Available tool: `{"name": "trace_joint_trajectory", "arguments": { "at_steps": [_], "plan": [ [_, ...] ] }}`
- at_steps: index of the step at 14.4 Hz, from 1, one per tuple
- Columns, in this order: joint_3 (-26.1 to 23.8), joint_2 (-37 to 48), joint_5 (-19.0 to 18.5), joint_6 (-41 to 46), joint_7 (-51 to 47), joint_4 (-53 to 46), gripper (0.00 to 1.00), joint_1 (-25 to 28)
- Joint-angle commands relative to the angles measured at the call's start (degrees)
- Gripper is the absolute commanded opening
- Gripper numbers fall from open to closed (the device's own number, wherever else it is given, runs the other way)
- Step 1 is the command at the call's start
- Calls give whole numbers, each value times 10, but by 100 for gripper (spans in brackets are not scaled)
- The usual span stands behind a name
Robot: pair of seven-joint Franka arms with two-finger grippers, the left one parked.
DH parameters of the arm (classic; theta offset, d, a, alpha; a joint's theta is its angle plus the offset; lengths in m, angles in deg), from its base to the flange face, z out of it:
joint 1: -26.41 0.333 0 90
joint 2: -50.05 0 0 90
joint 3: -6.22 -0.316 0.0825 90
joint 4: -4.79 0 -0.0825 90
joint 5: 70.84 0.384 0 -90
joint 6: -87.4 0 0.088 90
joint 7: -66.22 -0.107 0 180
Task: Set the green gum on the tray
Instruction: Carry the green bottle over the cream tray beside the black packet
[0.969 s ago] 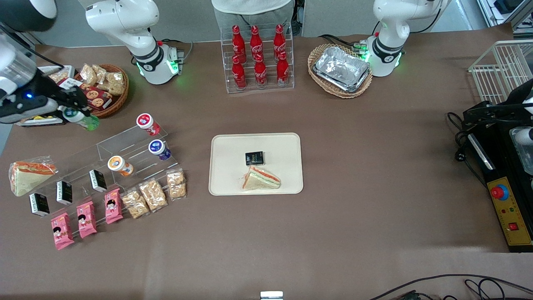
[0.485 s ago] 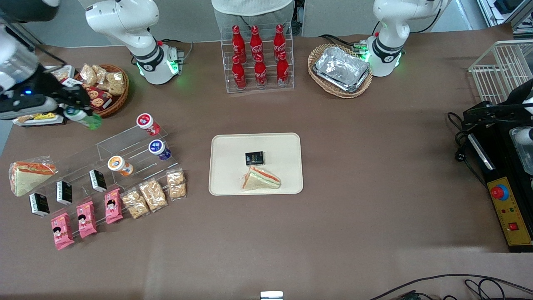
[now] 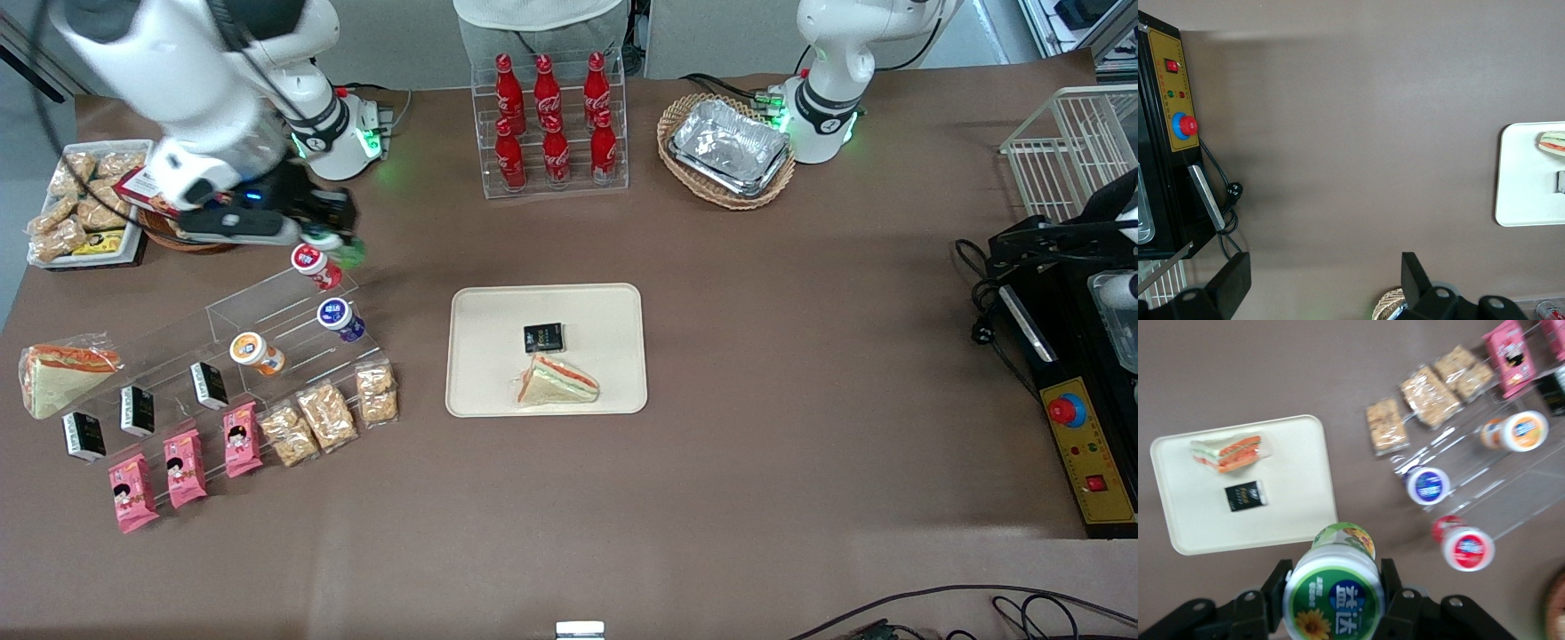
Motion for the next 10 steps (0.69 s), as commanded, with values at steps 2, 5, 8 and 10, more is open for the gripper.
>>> {"name": "trace_joint_trajectory", "arguments": {
  "at_steps": [2,5,8,10],
  "plan": [
    [-69,-68,8,-144,-155,65,27,11],
    [-87,-104,8,-254,-199,141,26,23],
    [-87,-174,-36,-339,-270,157,26,46],
    [-87,-222,-106,-387,-335,157,26,49]
  ]
}}
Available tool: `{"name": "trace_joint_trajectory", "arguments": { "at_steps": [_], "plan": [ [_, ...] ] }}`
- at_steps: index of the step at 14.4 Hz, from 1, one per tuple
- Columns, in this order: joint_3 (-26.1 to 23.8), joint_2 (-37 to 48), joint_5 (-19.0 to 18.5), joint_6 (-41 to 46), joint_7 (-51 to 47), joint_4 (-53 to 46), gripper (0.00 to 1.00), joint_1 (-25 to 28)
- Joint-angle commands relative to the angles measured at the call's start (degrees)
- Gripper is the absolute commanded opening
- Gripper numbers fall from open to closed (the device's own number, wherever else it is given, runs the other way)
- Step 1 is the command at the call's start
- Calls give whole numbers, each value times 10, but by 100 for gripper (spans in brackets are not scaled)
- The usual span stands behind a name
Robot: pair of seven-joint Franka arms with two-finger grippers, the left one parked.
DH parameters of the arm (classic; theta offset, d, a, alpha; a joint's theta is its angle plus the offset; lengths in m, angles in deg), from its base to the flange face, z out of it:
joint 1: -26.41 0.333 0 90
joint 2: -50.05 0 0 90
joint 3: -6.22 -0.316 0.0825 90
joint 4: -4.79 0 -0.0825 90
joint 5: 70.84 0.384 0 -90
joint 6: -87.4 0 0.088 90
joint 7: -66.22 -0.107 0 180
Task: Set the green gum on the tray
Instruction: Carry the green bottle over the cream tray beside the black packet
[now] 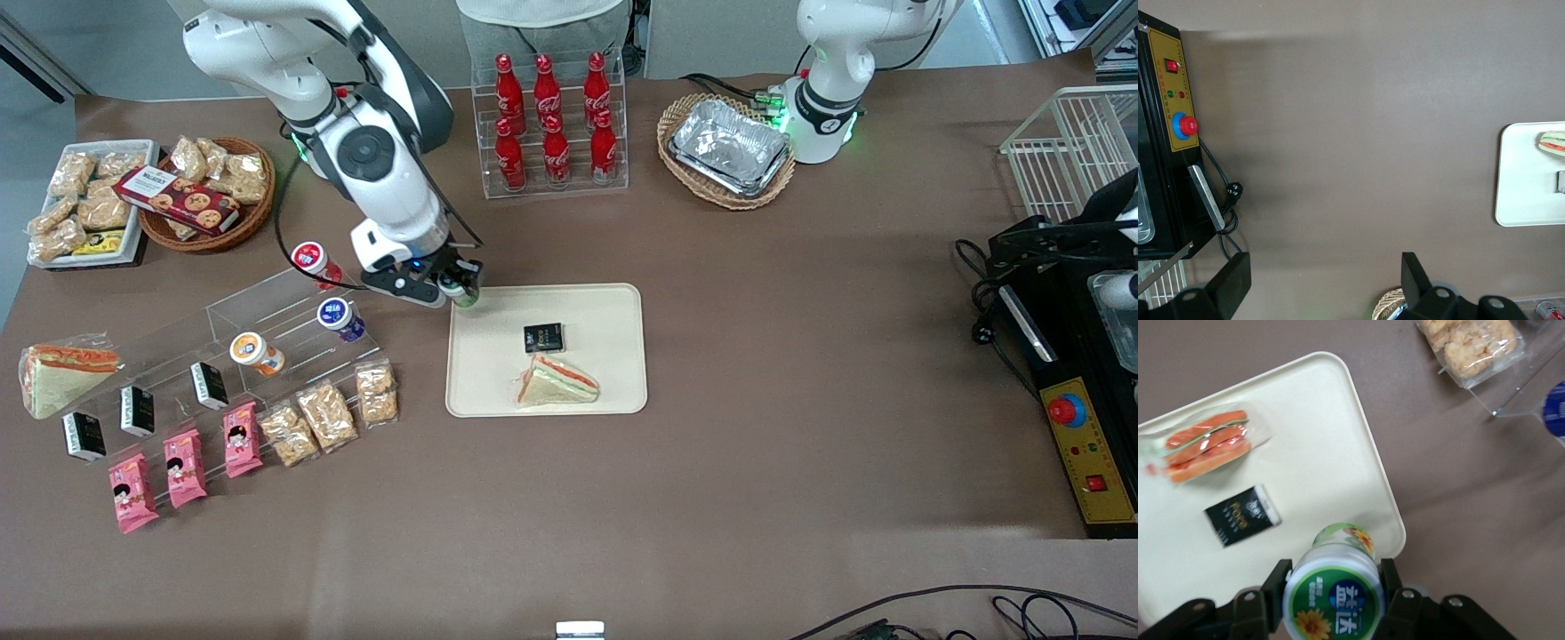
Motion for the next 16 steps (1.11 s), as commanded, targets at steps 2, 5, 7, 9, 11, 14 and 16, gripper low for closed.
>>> {"name": "trace_joint_trajectory", "arguments": {
  "at_steps": [2,5,7,9,11,14,16],
  "plan": [
    [0,-101,-126,-98,-127,-6,26,10],
    [1,-134,-156,-122,-140,-6,26,9],
    [1,-143,-156,-131,-141,-6,27,9],
    [1,-143,-156,-131,-141,-7,37,9],
    [2,-143,-156,-131,-139,-8,100,8],
    [3,-141,-157,-127,-130,-13,100,2],
    [3,-132,-157,-120,-116,-20,100,1]
  ]
}}
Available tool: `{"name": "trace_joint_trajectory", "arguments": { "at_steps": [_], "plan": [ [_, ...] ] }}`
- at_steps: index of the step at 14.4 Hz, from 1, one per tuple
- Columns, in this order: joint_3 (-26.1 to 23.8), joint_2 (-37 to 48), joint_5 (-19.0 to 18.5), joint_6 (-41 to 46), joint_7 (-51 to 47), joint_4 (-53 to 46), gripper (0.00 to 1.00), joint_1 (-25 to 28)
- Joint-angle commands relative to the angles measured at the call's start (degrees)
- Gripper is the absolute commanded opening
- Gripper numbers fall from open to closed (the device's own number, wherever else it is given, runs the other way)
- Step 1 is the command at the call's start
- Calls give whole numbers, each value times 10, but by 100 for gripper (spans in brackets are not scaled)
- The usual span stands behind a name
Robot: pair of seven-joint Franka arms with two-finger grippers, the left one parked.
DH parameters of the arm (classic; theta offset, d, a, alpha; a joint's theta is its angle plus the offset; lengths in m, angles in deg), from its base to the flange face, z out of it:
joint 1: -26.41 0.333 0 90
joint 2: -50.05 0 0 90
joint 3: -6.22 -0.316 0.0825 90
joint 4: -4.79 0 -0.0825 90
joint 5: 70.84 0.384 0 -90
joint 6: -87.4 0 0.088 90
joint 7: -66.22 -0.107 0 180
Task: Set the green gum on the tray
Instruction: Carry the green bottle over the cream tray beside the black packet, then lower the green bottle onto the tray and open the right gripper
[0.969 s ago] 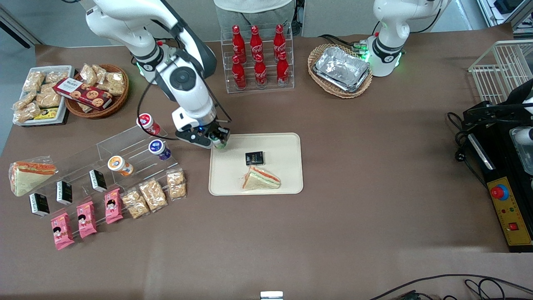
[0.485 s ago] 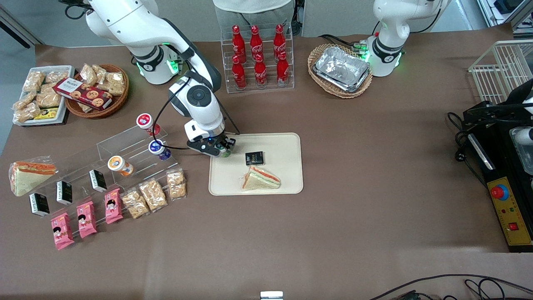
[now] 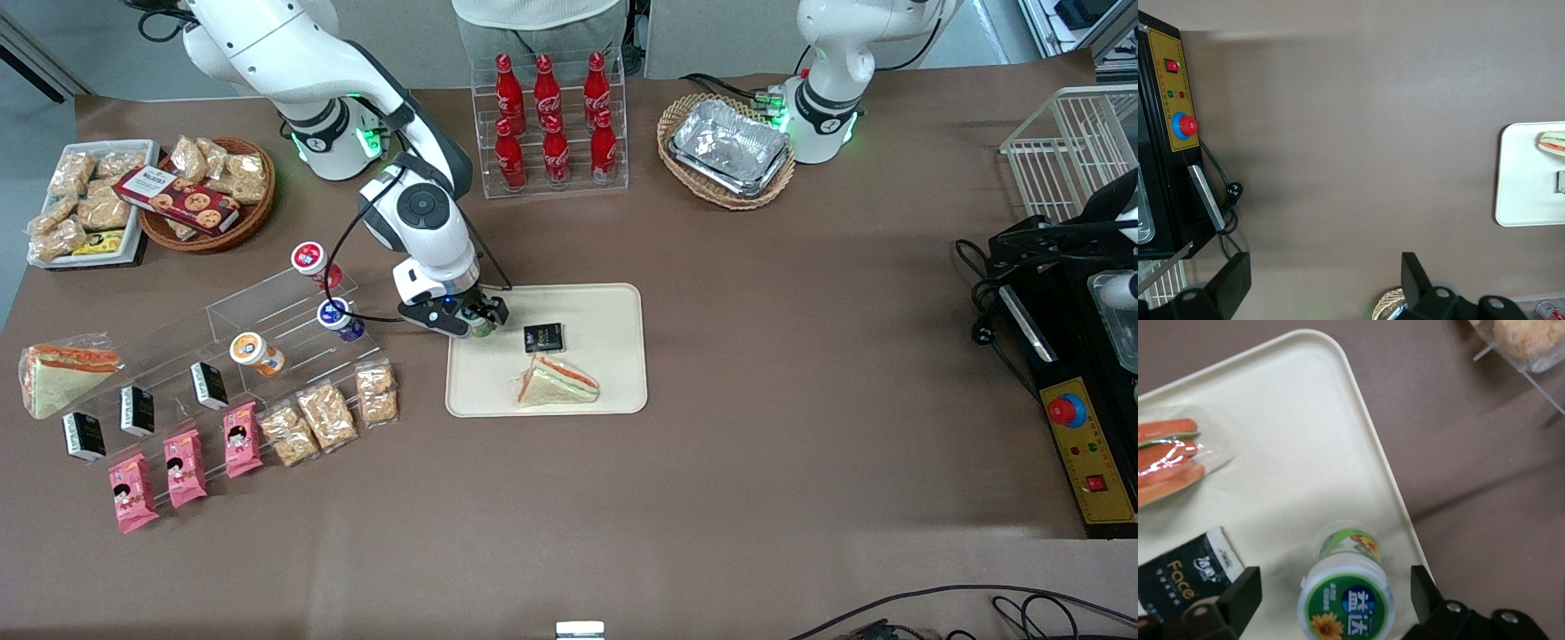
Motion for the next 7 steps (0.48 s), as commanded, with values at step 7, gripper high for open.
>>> {"name": "trace_joint_trajectory", "arguments": {
  "at_steps": [7],
  "plan": [
    [1,60,90,372,199,-226,100,-28]
  ]
}}
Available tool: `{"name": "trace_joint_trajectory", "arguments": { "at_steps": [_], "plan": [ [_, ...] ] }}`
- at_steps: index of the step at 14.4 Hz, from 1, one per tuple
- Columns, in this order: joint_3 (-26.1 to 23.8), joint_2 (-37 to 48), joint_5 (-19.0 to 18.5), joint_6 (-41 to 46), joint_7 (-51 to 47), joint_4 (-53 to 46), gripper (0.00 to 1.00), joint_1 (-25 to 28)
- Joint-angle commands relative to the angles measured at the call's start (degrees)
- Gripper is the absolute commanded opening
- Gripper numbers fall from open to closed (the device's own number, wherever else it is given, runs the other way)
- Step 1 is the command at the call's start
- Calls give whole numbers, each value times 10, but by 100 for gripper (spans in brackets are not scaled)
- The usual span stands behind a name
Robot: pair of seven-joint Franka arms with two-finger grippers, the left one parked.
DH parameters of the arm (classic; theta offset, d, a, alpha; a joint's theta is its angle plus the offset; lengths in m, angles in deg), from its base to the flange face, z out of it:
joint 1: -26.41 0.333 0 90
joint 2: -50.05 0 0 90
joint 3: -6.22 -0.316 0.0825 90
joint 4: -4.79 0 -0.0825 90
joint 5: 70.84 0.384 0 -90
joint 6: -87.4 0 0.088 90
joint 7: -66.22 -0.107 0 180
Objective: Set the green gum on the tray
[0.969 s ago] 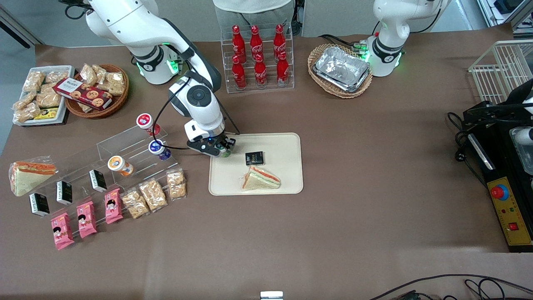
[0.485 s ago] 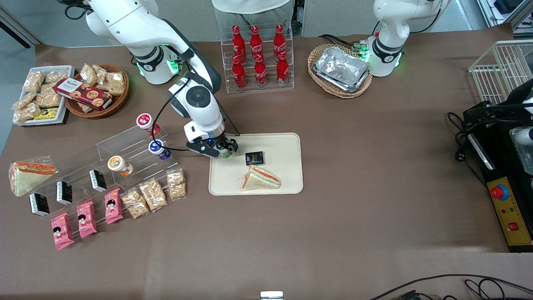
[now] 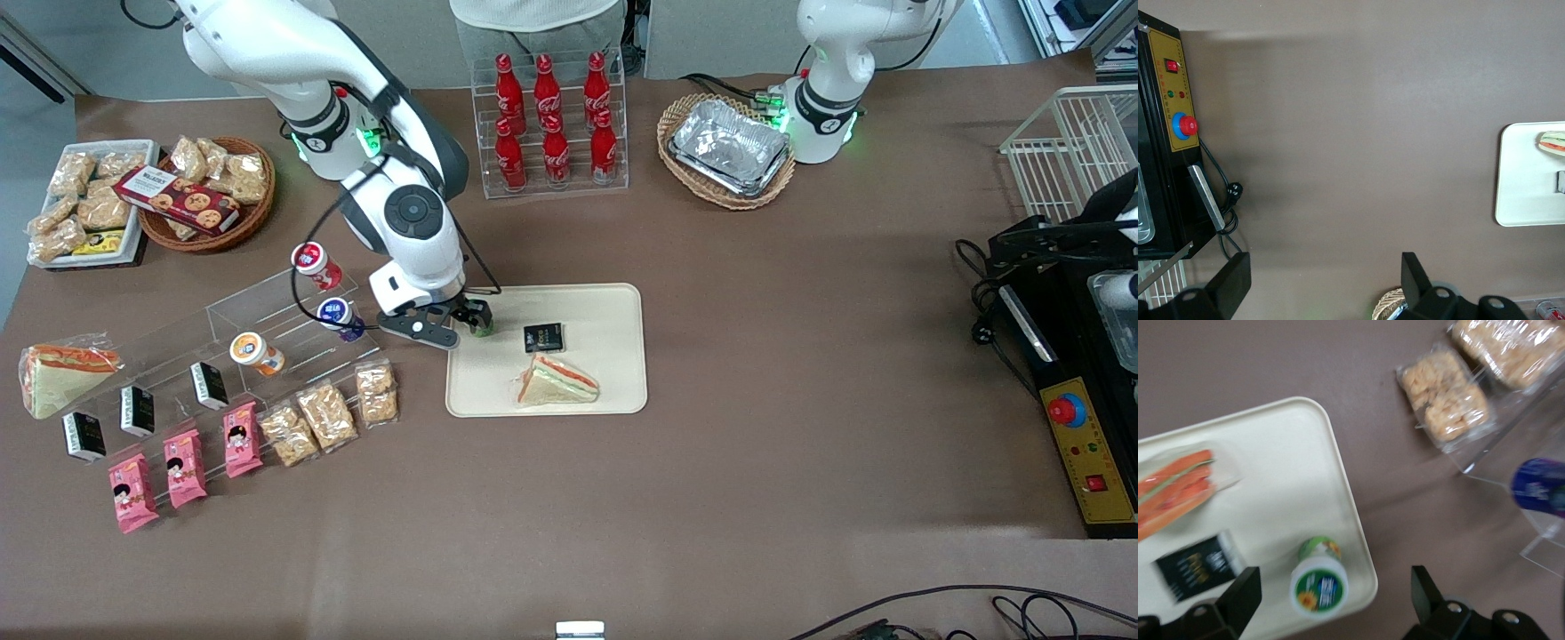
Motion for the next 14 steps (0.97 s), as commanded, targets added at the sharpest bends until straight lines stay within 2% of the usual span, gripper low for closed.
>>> {"name": "trace_joint_trajectory", "arguments": {
  "at_steps": [1,6,10,14],
  "plan": [
    [-1,31,75,185,107,-132,100,-18],
    [49,84,76,319,239,-231,100,-24],
    [60,157,78,348,391,-240,100,-106],
    [66,167,78,360,532,-240,100,-191]
  ]
}}
